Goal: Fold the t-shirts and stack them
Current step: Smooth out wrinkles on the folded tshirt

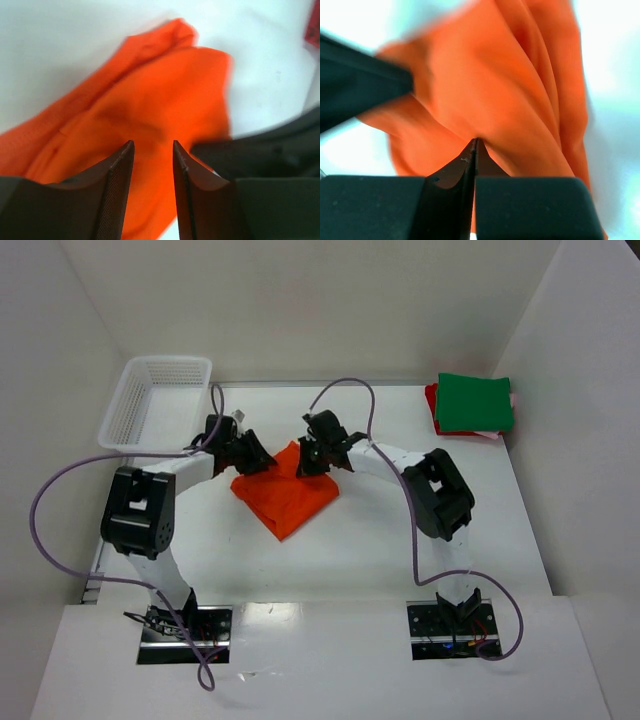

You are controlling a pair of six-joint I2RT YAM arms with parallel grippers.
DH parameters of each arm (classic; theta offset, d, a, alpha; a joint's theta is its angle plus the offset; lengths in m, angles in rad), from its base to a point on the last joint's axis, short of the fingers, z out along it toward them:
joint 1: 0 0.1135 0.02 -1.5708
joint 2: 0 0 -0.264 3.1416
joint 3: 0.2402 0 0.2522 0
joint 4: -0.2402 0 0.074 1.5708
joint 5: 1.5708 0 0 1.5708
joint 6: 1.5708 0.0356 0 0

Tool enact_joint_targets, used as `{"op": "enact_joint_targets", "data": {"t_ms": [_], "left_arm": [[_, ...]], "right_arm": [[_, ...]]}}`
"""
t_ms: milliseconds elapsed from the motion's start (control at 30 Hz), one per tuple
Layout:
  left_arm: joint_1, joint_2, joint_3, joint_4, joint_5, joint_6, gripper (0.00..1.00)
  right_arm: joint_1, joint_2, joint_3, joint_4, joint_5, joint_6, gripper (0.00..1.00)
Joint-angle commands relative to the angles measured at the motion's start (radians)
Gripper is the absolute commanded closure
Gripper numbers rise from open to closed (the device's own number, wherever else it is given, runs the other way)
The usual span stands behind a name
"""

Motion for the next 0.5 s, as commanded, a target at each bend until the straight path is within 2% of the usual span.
{"op": "enact_joint_targets", "data": {"t_ms": [0,133,167,200,267,333,467], "left_arm": [[0.007,-0.145,0.023,-0.047,0.027,0.065,0.55],[0.007,-0.267,-0.091,-0.056,-0.002,0.042,0.67],[0.007,-0.302,-0.118,-0.044,-0.018,0.032,0.72],[0.007,-0.315,-0.143,-0.026,-0.018,0.021,0.84],[0.007,-0.326,-0.192,-0.026,-0.018,0.007,0.94],[-0.005,-0.326,-0.203,-0.017,-0.027,0.007,1.00],[-0.018,-0.263,-0.203,-0.004,-0.050,-0.011,1.00]], "right_arm": [[-0.014,-0.073,0.114,0.037,0.030,-0.012,0.99],[-0.014,-0.039,0.138,0.074,0.021,-0.012,0.95],[-0.014,-0.028,0.147,0.092,0.012,-0.002,0.95],[-0.014,-0.016,0.148,0.093,0.012,-0.001,0.96],[-0.014,0.027,0.160,0.093,-0.014,0.011,1.00],[-0.014,0.056,0.169,0.093,-0.028,0.011,1.00],[-0.014,0.113,0.189,0.111,-0.028,0.020,1.00]]}}
